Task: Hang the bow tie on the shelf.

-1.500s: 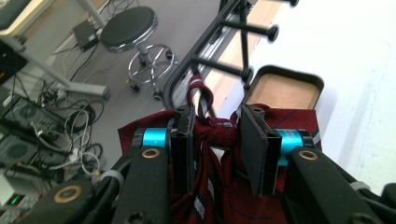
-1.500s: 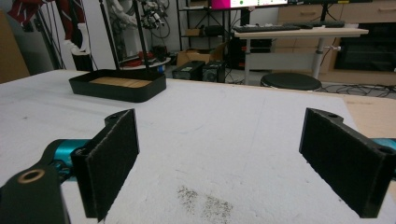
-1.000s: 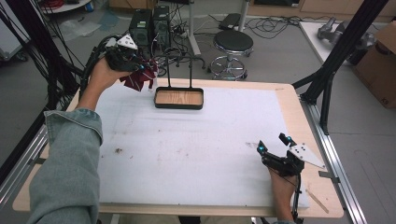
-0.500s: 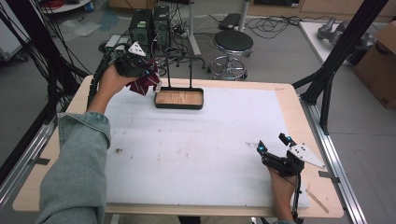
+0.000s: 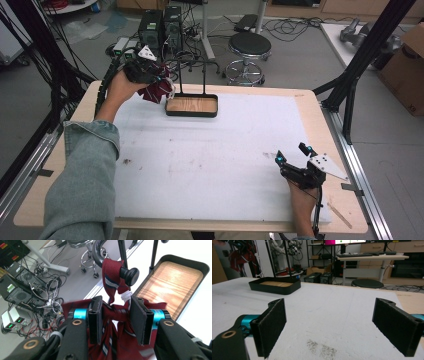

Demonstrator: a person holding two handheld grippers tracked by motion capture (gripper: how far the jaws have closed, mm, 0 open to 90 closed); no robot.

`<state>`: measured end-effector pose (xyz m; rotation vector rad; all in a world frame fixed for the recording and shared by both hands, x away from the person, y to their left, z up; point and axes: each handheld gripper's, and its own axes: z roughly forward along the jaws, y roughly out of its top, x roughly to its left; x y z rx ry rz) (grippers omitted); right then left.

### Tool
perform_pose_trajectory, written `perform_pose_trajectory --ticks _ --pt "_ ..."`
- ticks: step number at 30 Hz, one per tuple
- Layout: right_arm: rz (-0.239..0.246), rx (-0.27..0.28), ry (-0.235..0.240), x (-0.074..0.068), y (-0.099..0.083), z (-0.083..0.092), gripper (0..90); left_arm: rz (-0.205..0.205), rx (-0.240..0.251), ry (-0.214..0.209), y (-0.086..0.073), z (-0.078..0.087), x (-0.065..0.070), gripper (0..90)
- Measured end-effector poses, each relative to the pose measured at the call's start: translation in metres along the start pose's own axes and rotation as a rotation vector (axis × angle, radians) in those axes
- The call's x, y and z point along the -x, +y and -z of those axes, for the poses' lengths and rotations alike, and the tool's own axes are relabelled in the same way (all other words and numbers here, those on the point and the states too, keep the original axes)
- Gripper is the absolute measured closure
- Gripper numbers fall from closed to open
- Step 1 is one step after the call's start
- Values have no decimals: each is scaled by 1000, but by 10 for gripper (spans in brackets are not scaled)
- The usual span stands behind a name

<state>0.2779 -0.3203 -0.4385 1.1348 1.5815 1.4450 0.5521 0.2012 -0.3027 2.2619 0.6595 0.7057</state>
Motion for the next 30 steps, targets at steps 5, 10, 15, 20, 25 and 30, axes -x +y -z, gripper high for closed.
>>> perform_pose_trajectory --ticks 5,10,15,20,25,30 --pt "-2 0 -1 0 0 0 111 -1 8 5 -1 3 0 591" --pt "-1 0 0 0 0 0 111 9 19 11 -6 10 -1 555" --pt "-1 1 0 0 0 0 111 21 45 18 -13 24 1 527" --pt "-2 5 -3 0 0 0 111 39 79 33 -20 44 5 506" --pt "-8 5 -6 0 0 0 110 69 126 55 -28 67 11 467" --pt "-7 7 -6 0 0 0 111 116 163 89 -40 89 20 401"
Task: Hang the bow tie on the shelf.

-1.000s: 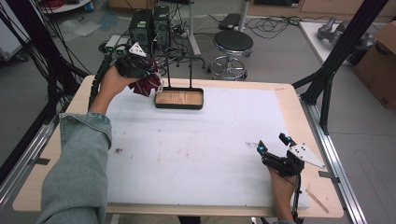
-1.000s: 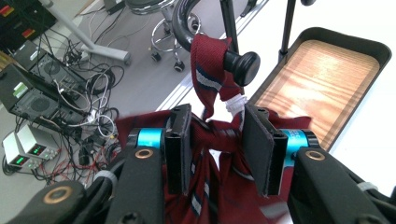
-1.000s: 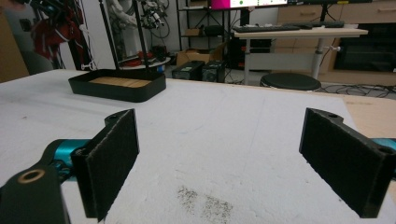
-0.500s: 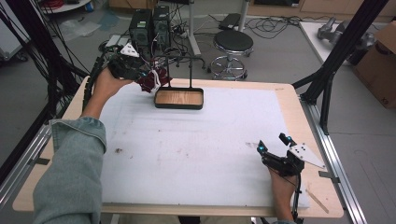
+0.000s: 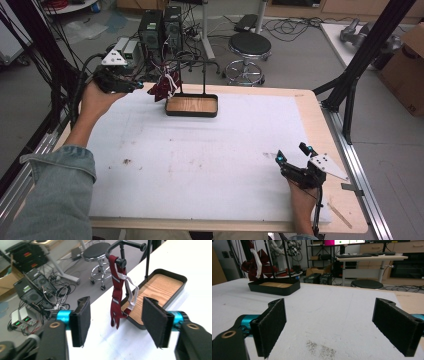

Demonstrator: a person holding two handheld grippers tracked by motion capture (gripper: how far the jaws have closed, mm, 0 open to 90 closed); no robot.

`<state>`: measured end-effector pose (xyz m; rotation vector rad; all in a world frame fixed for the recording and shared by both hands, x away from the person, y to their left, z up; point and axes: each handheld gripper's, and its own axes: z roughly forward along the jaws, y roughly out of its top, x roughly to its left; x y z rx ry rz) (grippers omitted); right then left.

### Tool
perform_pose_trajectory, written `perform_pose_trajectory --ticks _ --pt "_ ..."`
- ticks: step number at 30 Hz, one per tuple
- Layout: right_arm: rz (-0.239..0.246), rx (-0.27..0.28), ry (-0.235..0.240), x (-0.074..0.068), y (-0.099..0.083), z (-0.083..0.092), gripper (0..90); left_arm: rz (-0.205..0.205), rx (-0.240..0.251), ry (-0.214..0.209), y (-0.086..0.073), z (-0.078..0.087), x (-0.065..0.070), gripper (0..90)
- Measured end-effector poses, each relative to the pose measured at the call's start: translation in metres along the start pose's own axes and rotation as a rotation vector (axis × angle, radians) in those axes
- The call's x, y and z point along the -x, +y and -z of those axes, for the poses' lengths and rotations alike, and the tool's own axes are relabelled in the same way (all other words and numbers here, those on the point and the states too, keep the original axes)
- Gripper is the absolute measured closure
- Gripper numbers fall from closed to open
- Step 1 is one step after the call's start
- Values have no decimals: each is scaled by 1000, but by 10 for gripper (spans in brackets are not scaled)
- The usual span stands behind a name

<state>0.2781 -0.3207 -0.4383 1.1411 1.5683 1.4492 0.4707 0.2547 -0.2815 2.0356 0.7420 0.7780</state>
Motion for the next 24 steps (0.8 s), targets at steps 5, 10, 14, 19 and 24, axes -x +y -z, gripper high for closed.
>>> perform_pose_trajectory --ticks 5,10,14,19,24 --pt "-7 -2 -2 0 0 0 111 29 40 19 -12 24 7 353" --pt "-9 0 -3 0 0 0 110 58 80 38 -26 45 17 311" --pt "-6 1 -6 1 0 0 111 94 110 58 -38 61 23 283" --pt "-7 1 -10 1 0 0 111 127 145 82 -54 80 31 260" --pt "-7 1 -9 1 0 0 111 145 165 111 -69 93 42 247"
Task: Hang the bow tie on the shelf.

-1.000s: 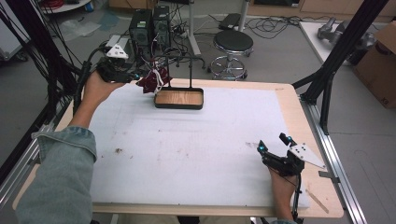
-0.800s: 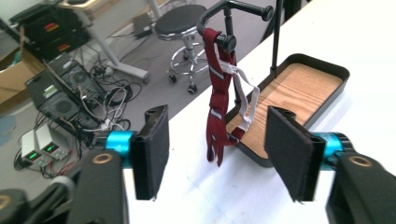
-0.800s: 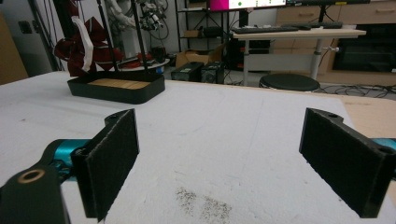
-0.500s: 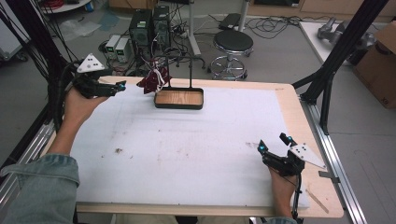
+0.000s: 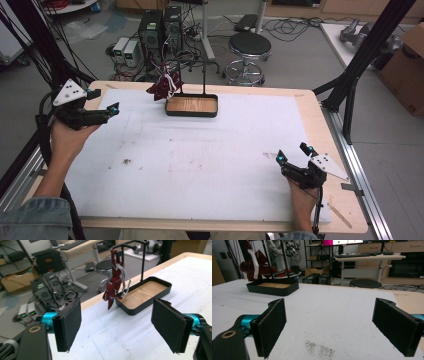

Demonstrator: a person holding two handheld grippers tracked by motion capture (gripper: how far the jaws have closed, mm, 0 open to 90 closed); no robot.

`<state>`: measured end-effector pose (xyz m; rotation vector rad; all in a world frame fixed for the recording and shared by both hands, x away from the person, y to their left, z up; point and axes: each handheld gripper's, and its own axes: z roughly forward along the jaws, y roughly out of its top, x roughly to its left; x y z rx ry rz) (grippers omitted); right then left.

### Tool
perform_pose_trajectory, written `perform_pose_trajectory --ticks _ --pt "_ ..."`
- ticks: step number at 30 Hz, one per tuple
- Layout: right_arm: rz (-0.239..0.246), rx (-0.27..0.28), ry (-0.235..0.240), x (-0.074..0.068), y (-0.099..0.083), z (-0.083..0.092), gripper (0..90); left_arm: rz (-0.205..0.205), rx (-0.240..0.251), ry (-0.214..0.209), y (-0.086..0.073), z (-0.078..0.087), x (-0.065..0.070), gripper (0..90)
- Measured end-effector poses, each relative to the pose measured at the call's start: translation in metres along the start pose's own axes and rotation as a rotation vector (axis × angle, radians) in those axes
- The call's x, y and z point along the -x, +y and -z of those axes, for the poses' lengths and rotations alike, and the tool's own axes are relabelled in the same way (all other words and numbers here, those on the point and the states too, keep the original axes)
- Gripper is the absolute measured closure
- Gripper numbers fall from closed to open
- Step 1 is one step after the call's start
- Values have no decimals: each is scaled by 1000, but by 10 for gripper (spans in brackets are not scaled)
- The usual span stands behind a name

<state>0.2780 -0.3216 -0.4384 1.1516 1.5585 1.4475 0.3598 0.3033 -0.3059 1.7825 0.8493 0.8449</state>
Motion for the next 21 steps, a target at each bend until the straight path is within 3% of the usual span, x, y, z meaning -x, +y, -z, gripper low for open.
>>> perform_pose_trajectory --ticks 4,21 --pt "0 1 1 0 0 0 111 29 9 13 -10 8 5 238" --pt "-7 -2 0 0 0 0 111 72 2 51 -57 18 24 216"
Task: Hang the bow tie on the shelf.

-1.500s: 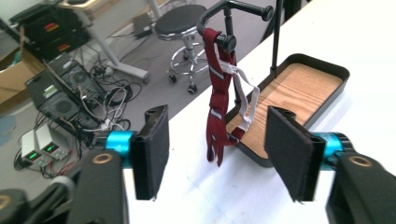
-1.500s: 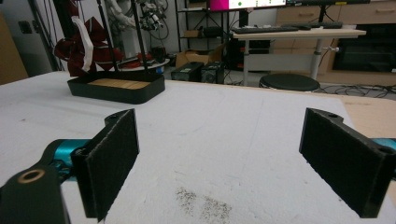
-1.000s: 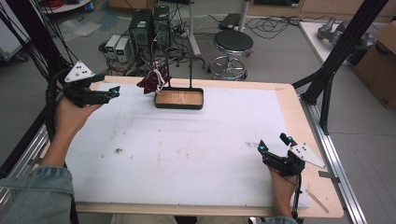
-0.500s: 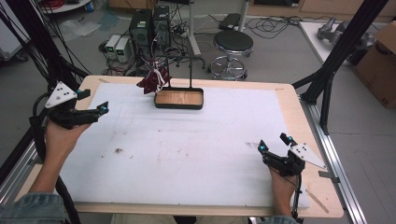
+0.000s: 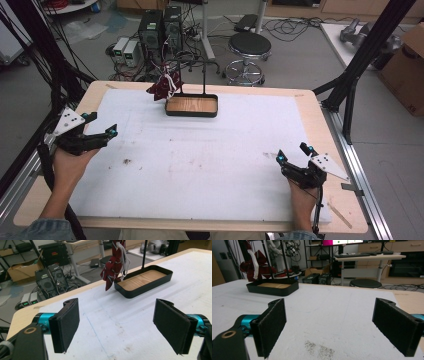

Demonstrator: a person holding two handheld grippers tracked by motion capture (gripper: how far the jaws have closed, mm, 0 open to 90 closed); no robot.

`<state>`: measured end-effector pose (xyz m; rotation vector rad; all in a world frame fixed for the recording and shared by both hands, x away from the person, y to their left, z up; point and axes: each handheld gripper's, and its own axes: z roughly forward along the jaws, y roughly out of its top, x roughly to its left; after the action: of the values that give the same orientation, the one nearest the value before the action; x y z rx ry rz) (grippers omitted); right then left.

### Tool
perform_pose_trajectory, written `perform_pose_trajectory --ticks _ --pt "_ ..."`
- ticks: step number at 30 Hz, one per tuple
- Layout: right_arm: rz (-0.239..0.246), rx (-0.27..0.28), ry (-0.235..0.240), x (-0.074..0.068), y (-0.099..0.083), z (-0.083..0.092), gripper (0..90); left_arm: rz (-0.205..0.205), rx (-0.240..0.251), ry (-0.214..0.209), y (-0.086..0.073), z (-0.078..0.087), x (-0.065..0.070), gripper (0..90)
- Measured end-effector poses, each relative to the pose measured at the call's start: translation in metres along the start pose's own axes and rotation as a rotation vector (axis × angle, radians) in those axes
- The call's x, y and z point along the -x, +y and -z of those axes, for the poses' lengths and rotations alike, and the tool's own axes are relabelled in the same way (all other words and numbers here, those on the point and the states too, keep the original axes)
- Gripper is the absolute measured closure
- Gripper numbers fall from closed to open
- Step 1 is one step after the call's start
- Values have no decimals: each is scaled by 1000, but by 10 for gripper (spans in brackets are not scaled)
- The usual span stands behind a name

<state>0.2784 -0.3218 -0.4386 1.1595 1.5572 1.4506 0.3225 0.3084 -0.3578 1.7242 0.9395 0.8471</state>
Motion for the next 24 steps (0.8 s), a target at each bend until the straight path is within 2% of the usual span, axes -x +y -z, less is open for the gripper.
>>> perform_pose_trajectory --ticks 11,17,24 --pt "-2 -1 0 0 0 0 110 24 -3 48 -22 12 6 216" --pt "-1 0 0 0 0 0 110 5 -13 75 -33 14 15 216" --pt "-2 -1 0 0 0 0 111 -6 -14 86 -45 15 25 216"
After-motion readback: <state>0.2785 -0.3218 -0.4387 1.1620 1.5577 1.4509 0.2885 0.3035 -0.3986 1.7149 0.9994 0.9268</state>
